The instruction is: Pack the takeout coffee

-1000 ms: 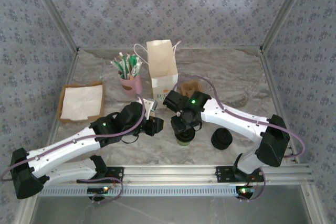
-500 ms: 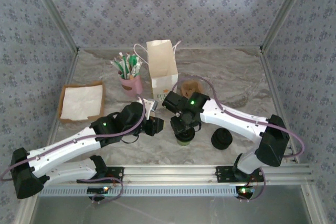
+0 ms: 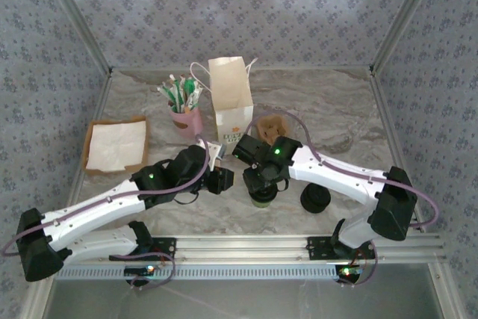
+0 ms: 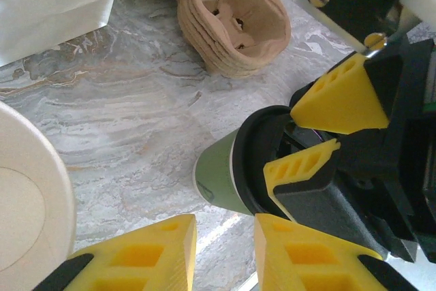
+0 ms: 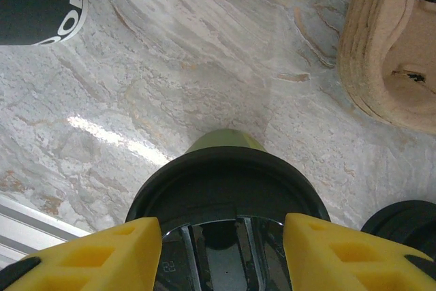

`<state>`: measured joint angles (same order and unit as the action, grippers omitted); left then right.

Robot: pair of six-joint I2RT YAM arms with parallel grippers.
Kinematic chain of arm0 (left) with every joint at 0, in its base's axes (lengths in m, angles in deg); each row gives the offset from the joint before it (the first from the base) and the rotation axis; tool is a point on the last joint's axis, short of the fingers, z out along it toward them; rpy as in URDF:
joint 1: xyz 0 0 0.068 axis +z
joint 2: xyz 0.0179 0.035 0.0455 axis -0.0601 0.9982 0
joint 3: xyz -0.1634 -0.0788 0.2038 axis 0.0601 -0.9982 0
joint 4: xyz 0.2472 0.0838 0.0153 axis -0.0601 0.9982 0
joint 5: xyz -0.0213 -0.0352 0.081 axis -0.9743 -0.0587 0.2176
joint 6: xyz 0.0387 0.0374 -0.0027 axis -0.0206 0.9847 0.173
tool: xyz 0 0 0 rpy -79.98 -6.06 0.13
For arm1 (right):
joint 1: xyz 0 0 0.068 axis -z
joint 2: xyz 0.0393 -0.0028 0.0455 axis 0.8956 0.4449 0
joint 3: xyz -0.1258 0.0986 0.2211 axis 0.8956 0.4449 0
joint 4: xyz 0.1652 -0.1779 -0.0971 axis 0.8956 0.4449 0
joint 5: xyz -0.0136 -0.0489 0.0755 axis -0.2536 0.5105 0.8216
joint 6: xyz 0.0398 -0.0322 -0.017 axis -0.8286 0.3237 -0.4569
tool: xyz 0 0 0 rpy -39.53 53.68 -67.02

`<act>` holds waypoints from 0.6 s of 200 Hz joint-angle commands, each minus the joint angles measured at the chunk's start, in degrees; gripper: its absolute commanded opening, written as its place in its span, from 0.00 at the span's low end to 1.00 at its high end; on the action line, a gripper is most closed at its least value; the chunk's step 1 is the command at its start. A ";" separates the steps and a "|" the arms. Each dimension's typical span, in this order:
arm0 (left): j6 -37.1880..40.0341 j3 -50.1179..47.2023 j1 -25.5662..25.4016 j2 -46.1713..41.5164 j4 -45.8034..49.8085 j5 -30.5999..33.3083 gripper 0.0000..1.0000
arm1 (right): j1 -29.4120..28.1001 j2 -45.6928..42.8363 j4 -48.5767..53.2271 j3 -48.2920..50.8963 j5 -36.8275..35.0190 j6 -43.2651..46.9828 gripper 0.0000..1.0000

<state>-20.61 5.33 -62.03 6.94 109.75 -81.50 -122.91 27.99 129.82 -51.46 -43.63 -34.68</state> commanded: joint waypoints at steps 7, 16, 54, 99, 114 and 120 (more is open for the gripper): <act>0.69 2.49 0.23 -0.08 -0.72 -0.56 0.28 | -1.29 0.20 7.22 -2.04 0.23 -0.96 0.56; 0.71 2.49 0.23 -0.14 -0.71 -0.57 0.28 | -1.42 -0.45 7.18 -2.59 0.54 -0.97 0.56; 0.50 2.23 0.23 -0.17 -0.77 -0.48 0.29 | -1.49 -2.01 6.56 -2.13 1.28 -1.01 0.57; 0.43 2.05 0.23 -0.08 -1.00 -0.48 0.29 | -1.48 -1.58 4.70 1.74 4.12 -1.04 0.57; 0.42 1.96 0.19 -0.17 -0.96 -0.48 0.29 | -1.46 -1.07 3.89 2.93 3.93 -1.04 0.56; 0.33 1.93 0.22 -0.17 -1.00 -0.48 0.29 | -1.57 -0.93 3.72 3.10 3.91 -1.09 0.56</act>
<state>-20.61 5.33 -62.05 6.94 109.75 -81.53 -124.22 26.99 133.27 -50.42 -40.72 -34.72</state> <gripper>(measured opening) 0.289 0.563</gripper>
